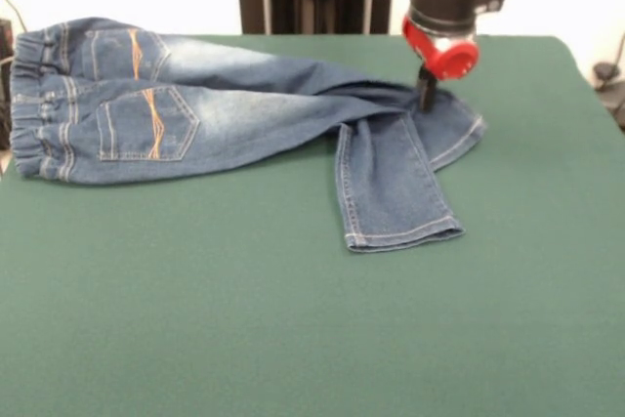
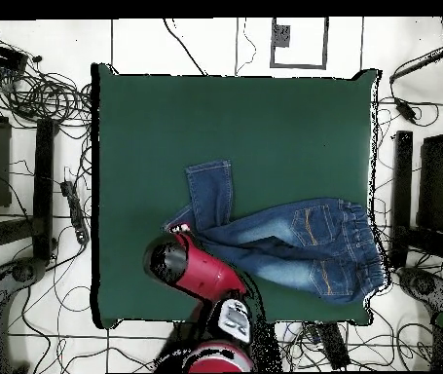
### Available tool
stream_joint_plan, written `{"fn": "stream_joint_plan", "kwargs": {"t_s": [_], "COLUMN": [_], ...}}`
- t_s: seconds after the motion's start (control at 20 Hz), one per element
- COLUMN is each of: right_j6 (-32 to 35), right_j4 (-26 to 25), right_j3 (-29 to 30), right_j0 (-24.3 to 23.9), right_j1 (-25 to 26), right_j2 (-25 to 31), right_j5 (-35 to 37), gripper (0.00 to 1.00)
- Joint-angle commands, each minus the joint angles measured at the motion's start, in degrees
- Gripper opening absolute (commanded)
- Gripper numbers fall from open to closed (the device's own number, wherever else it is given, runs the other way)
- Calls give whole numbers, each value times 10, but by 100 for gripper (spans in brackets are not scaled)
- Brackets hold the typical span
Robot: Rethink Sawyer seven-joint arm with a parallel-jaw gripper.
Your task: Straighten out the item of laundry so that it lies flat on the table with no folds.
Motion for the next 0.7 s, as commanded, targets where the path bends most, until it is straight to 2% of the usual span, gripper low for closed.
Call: {"fn": "stream_joint_plan", "kwargs": {"t_s": [0.05, 0.1, 0.25, 0.35, 0.45, 0.55, 0.6, 0.7], "right_j6": [92, 82, 74, 58, 50, 31, 3, -51], "right_j4": [84, 116, 142, 174, 183, 177, 157, 102], "right_j3": [182, 216, 240, 270, 287, 302, 309, 289], "right_j0": [-107, -154, -190, -238, -267, -319, -369, -412], "right_j1": [-101, -110, -121, -123, -124, -101, -63, -12], "right_j2": [218, 274, 307, 365, 393, 435, 467, 449], "right_j5": [111, 108, 130, 122, 123, 112, 98, 121], "gripper": [0, 0, 0, 0, 0, 0, 0, 0]}}
